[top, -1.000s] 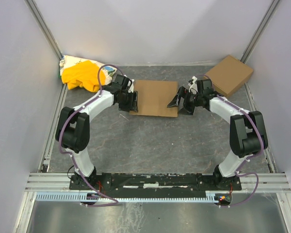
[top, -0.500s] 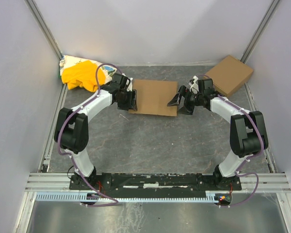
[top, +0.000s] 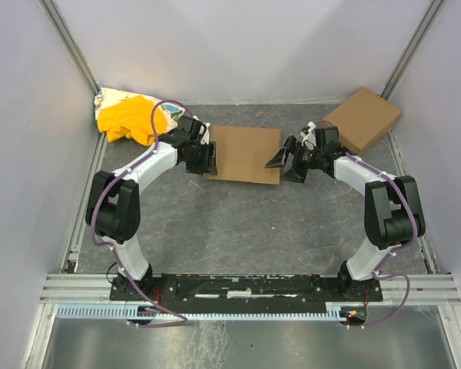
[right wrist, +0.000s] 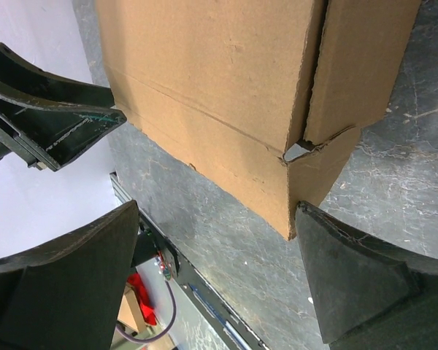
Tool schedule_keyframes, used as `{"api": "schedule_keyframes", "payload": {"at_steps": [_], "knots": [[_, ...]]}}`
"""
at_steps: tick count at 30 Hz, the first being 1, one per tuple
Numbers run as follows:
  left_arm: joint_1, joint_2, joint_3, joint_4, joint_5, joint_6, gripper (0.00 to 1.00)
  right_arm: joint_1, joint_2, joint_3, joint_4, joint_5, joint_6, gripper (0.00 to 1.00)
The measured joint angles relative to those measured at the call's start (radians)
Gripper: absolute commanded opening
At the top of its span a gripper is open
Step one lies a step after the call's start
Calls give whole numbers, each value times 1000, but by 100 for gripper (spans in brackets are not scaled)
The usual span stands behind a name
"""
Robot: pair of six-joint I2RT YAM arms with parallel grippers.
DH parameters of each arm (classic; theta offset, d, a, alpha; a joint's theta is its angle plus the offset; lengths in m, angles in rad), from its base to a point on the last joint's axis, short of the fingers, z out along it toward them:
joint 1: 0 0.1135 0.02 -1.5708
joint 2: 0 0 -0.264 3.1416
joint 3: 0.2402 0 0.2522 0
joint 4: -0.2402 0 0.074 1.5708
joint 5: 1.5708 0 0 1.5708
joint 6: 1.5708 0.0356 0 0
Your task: Fold the paper box
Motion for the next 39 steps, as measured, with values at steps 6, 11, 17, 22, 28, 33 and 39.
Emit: {"api": "schedule_keyframes", "payload": {"at_steps": [6,11,17,22,28,33,39], "knots": [[1,0,0,0,0,0,59,-4,0,-11,23,-4,16,94],[2,0,0,0,0,0,59,-4,0,-10,26,-4,15,94],[2,0,0,0,0,0,59,-5,21,-14,57,1,7,95],[2,2,0,-4,0,0,59,-5,56,-27,88,7,6,96],[2,9,0,-7,0,0,59,-5,59,-27,84,17,-17,96],[-1,20,1,-7,2,0,59,-3,58,-27,61,41,-50,94],[-1,23,1,-7,21,0,59,-3,28,-27,-11,91,-105,93]]}}
